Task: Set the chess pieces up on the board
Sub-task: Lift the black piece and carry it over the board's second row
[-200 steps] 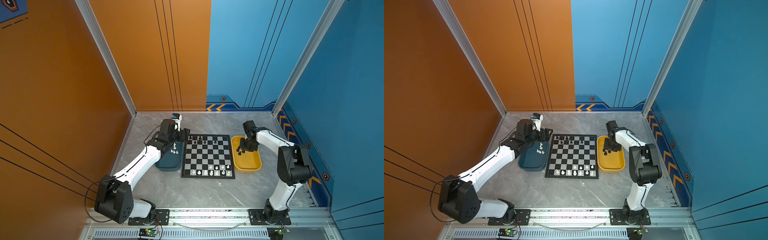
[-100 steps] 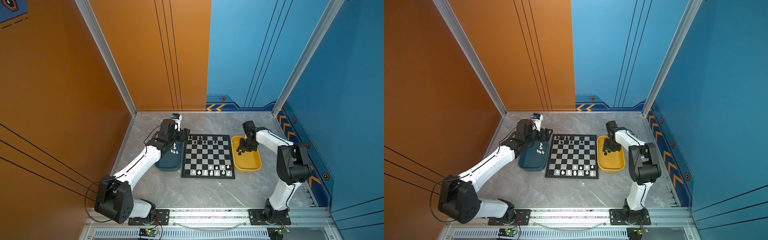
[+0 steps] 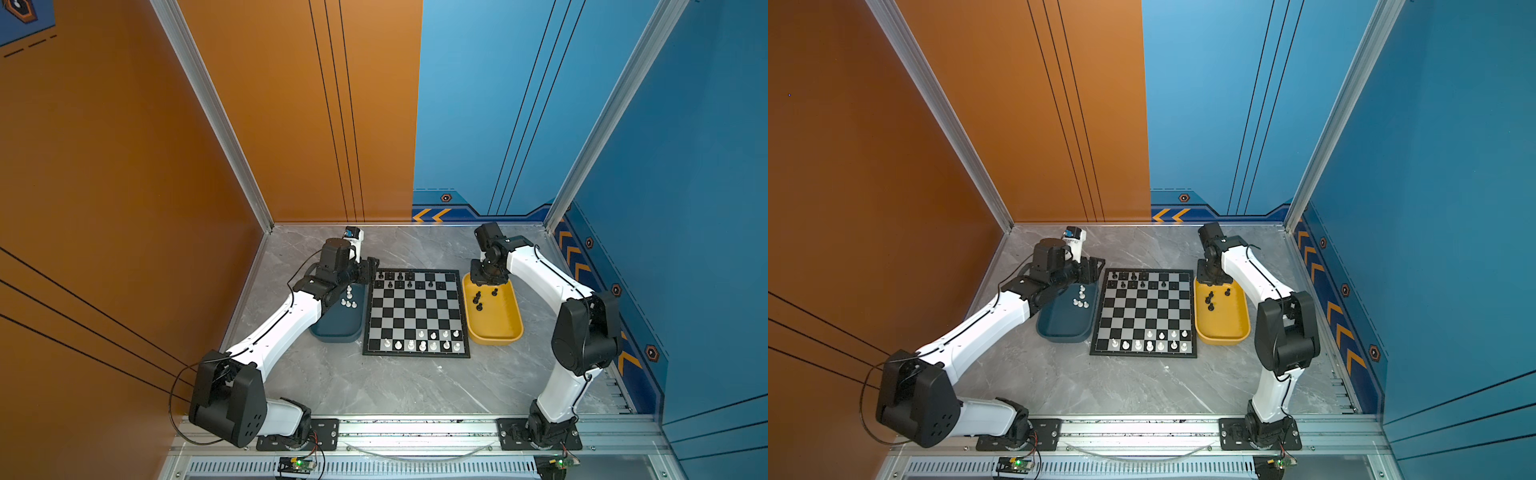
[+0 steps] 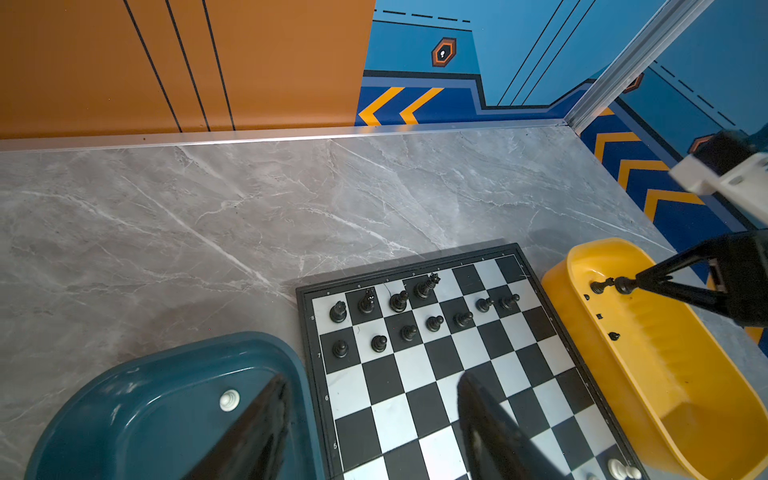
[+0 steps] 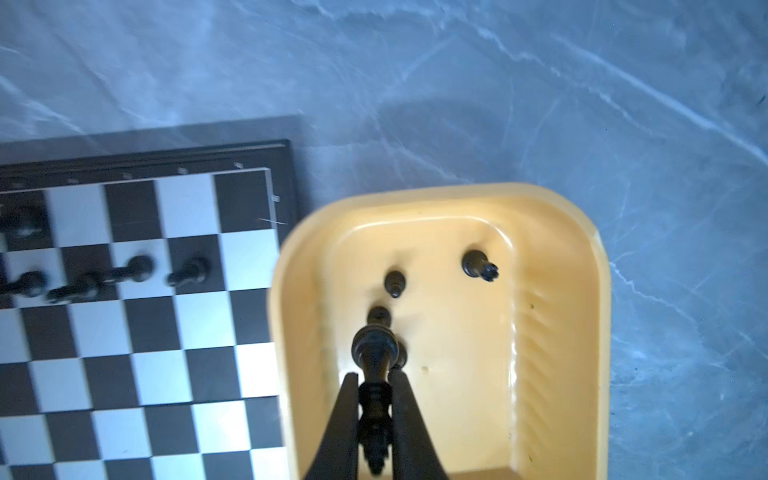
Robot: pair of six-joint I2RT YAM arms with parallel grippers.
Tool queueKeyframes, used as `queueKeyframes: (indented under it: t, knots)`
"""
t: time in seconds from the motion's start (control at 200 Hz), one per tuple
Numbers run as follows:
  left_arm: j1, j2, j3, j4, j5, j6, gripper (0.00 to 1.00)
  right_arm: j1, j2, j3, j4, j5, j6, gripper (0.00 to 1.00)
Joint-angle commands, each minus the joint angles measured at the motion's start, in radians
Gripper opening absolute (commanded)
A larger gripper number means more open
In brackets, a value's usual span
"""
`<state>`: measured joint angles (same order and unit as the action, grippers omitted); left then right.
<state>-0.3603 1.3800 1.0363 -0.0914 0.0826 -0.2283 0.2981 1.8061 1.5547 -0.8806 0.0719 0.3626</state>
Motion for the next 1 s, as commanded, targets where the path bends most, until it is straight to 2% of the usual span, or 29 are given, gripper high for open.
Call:
queueKeyframes:
  t: [0.0,0.29,0.616,0.996]
  knots:
    - [0.013,-0.033,-0.036,0.004,-0.020,0.012,0.66,0.048,-0.002,0.090,-0.086,0.025,-0.019,0.05]
    - [0.040,-0.064,-0.076,0.010,-0.023,0.012,0.66,0.164,0.215,0.380,-0.150,-0.038,-0.025,0.03]
    - [0.073,-0.091,-0.110,0.018,-0.017,0.009,0.66,0.223,0.499,0.701,-0.228,-0.107,-0.023,0.03]
    - [0.098,-0.106,-0.122,0.018,-0.012,0.003,0.66,0.219,0.614,0.777,-0.231,-0.132,0.002,0.03]
